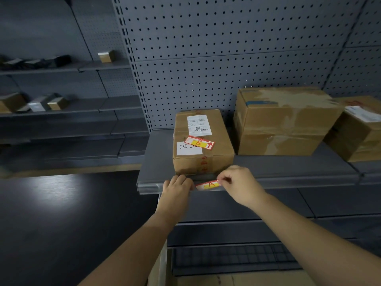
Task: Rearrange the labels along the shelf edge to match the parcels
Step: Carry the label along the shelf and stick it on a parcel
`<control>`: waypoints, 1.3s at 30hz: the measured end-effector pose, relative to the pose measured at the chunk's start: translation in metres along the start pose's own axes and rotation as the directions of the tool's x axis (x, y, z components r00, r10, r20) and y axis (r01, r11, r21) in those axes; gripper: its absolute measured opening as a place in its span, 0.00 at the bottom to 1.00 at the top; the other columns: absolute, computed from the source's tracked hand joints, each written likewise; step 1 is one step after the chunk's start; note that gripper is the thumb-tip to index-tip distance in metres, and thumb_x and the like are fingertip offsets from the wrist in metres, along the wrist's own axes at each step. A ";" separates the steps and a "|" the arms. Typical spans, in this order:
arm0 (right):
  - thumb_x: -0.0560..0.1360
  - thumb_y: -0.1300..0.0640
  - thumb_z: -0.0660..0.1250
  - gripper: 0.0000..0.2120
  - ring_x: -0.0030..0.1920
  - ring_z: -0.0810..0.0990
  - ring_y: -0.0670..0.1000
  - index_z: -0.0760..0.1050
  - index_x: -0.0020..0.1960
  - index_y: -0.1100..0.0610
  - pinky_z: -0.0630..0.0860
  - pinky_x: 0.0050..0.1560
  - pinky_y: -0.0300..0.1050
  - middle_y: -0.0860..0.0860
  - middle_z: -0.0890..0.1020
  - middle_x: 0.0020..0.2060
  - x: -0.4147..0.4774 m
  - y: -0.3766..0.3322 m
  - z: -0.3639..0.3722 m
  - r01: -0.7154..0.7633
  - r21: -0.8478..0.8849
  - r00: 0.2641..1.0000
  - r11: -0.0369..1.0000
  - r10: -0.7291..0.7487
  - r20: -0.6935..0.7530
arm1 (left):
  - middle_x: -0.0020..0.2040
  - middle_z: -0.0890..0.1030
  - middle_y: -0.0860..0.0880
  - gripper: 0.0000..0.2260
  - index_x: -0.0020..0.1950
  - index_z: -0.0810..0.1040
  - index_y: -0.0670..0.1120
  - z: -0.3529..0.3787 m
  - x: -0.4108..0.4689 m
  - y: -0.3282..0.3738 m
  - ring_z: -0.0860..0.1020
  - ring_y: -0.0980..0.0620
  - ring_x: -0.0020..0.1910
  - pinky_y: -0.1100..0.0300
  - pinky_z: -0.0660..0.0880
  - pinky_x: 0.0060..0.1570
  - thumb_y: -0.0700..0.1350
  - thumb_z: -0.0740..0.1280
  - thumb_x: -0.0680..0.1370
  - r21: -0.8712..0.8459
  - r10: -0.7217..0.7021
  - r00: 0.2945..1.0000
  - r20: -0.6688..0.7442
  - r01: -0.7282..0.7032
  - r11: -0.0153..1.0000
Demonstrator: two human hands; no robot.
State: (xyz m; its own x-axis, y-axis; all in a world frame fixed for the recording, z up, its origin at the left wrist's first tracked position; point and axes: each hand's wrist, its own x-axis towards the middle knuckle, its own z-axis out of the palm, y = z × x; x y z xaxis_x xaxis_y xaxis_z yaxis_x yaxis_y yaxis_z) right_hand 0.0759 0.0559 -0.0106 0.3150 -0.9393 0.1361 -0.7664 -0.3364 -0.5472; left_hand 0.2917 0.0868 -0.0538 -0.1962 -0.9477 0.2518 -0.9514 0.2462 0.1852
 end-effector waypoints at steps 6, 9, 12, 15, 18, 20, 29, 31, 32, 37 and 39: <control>0.79 0.56 0.67 0.10 0.51 0.80 0.51 0.83 0.58 0.51 0.79 0.54 0.47 0.50 0.81 0.54 -0.007 0.000 0.006 -0.020 -0.156 1.000 0.988 0.023 0.020 | 0.57 0.74 0.54 0.10 0.57 0.74 0.53 -0.003 0.000 0.001 0.70 0.51 0.57 0.54 0.67 0.61 0.42 0.66 0.77 -0.016 -0.004 1.000 -0.005 0.004 1.000; 0.79 0.53 0.67 0.13 0.53 0.81 0.50 0.80 0.63 0.51 0.80 0.55 0.46 0.49 0.81 0.56 -0.013 -0.002 0.002 -0.042 -0.140 0.999 0.989 0.040 -0.016 | 0.59 0.73 0.54 0.12 0.61 0.72 0.53 -0.009 -0.002 0.002 0.70 0.52 0.60 0.53 0.66 0.64 0.46 0.66 0.78 -0.005 0.000 1.000 0.013 0.000 1.000; 0.78 0.53 0.68 0.13 0.49 0.81 0.48 0.81 0.61 0.52 0.81 0.53 0.46 0.48 0.81 0.54 -0.019 -0.004 -0.009 -0.066 -0.063 0.997 0.996 0.063 -0.050 | 0.60 0.74 0.56 0.12 0.62 0.72 0.54 -0.024 -0.004 0.004 0.70 0.54 0.60 0.54 0.64 0.64 0.50 0.65 0.79 -0.010 0.017 1.000 -0.007 -0.017 1.000; 0.77 0.53 0.70 0.12 0.48 0.80 0.45 0.82 0.59 0.52 0.80 0.54 0.43 0.47 0.82 0.52 -0.015 -0.011 -0.027 -0.061 -0.003 0.997 0.998 0.061 -0.055 | 0.58 0.76 0.55 0.07 0.57 0.74 0.53 -0.053 0.003 0.009 0.71 0.54 0.58 0.55 0.66 0.61 0.50 0.63 0.80 -0.063 0.018 0.996 -0.082 -0.023 0.998; 0.77 0.52 0.70 0.12 0.49 0.80 0.44 0.81 0.60 0.52 0.78 0.53 0.40 0.46 0.83 0.53 -0.002 -0.026 -0.048 -0.030 0.044 0.997 0.999 0.033 -0.068 | 0.56 0.77 0.54 0.07 0.56 0.75 0.51 -0.083 0.022 0.013 0.72 0.52 0.56 0.55 0.69 0.57 0.49 0.63 0.80 -0.046 0.009 0.991 -0.137 -0.016 0.999; 0.77 0.51 0.70 0.13 0.50 0.80 0.45 0.80 0.61 0.52 0.79 0.53 0.42 0.46 0.82 0.54 0.010 -0.034 -0.058 -0.026 0.068 0.997 0.997 0.031 -0.071 | 0.57 0.77 0.53 0.09 0.59 0.76 0.51 -0.099 0.038 0.014 0.73 0.51 0.56 0.54 0.70 0.57 0.49 0.63 0.80 -0.034 -0.011 0.991 -0.134 0.007 0.999; 0.75 0.45 0.70 0.17 0.47 0.78 0.48 0.79 0.61 0.51 0.81 0.49 0.49 0.49 0.78 0.54 0.074 -0.044 -0.060 -0.045 -0.103 0.999 0.994 0.045 -0.004 | 0.59 0.78 0.49 0.11 0.61 0.75 0.53 -0.100 0.105 -0.002 0.76 0.48 0.53 0.49 0.76 0.52 0.48 0.63 0.79 -0.039 -0.049 0.998 0.038 0.051 0.998; 0.75 0.44 0.70 0.19 0.48 0.78 0.48 0.78 0.63 0.51 0.80 0.51 0.50 0.48 0.77 0.55 0.082 -0.043 -0.058 -0.075 -0.124 0.996 0.989 0.079 0.029 | 0.61 0.77 0.49 0.13 0.65 0.74 0.52 -0.096 0.118 -0.008 0.75 0.47 0.56 0.49 0.75 0.55 0.46 0.63 0.80 -0.027 -0.014 0.997 0.072 0.016 1.000; 0.75 0.43 0.70 0.20 0.48 0.78 0.48 0.78 0.63 0.51 0.80 0.51 0.50 0.48 0.77 0.55 0.084 -0.043 -0.058 -0.086 -0.131 0.995 0.988 0.093 0.044 | 0.63 0.76 0.48 0.15 0.67 0.72 0.51 -0.096 0.123 -0.010 0.75 0.47 0.58 0.49 0.75 0.56 0.46 0.63 0.80 -0.022 -0.001 0.996 0.094 0.003 1.000; 0.75 0.45 0.70 0.16 0.46 0.78 0.48 0.82 0.59 0.51 0.81 0.49 0.51 0.48 0.79 0.52 0.093 -0.047 -0.058 -0.092 -0.188 0.988 0.978 0.113 0.104 | 0.70 0.70 0.47 0.19 0.73 0.66 0.50 -0.092 0.135 -0.022 0.69 0.45 0.66 0.46 0.70 0.63 0.46 0.61 0.81 0.007 0.084 0.973 0.215 -0.087 0.996; 0.75 0.46 0.71 0.14 0.46 0.79 0.48 0.83 0.56 0.51 0.82 0.49 0.50 0.47 0.81 0.50 0.094 -0.049 -0.058 -0.102 -0.175 0.987 0.979 0.122 0.106 | 0.69 0.70 0.48 0.19 0.72 0.67 0.50 -0.090 0.135 -0.024 0.69 0.46 0.66 0.45 0.69 0.64 0.46 0.61 0.81 0.012 0.102 0.968 0.231 -0.108 0.994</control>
State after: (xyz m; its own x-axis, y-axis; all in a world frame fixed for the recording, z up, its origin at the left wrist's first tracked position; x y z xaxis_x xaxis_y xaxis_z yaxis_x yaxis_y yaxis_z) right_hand 0.1106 -0.0199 0.0768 0.2773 -0.9606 -0.0200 -0.8807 -0.2458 -0.4048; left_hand 0.3093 -0.0290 0.0618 -0.3417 -0.9388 0.0432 -0.9274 0.3443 0.1461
